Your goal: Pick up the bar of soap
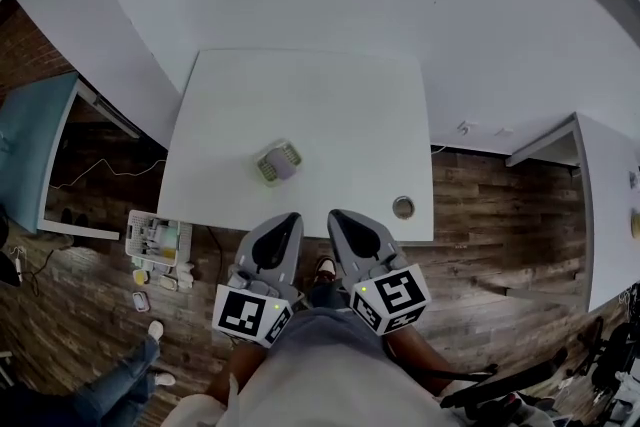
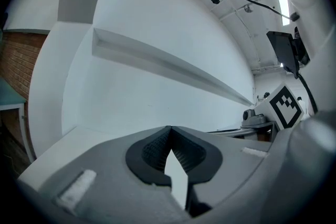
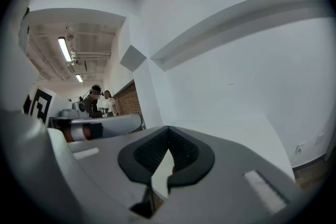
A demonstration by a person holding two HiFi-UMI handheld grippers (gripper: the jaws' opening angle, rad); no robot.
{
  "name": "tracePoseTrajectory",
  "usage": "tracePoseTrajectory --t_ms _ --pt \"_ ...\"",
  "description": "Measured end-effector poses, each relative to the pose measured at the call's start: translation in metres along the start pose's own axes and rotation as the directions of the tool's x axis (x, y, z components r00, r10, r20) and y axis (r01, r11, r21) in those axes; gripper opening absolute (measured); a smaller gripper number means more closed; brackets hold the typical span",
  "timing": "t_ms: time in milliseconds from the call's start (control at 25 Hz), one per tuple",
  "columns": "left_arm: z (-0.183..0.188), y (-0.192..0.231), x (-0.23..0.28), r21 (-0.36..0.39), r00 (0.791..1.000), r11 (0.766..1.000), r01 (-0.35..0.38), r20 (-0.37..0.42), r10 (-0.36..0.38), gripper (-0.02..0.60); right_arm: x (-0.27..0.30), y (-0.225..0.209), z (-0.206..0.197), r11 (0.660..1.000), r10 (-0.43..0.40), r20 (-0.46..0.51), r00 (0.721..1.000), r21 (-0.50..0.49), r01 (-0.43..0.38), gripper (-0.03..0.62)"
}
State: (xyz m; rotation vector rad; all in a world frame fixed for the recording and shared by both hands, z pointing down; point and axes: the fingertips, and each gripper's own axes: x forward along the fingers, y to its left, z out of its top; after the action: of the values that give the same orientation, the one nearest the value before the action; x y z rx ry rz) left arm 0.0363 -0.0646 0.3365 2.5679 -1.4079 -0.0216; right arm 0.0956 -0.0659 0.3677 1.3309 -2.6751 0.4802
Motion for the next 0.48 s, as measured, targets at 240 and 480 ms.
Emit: tracePoseTrajectory --t_ms 240,480 --pt "0.0 0.002 0.017 0.003 0.999 1.0 -0.027 -0.017 0.028 0.002 0.008 -0.021 0.005 1.0 0.017 -0.004 1.0 0.012 -0.017 0.005" --pt "-0.002 0.012 0.016 0.007 0.998 0.998 -0.058 -0.033 0.059 0.002 0.018 -0.02 0.003 0.999 0.037 -0.012 0.999 0.023 -0.037 0.005"
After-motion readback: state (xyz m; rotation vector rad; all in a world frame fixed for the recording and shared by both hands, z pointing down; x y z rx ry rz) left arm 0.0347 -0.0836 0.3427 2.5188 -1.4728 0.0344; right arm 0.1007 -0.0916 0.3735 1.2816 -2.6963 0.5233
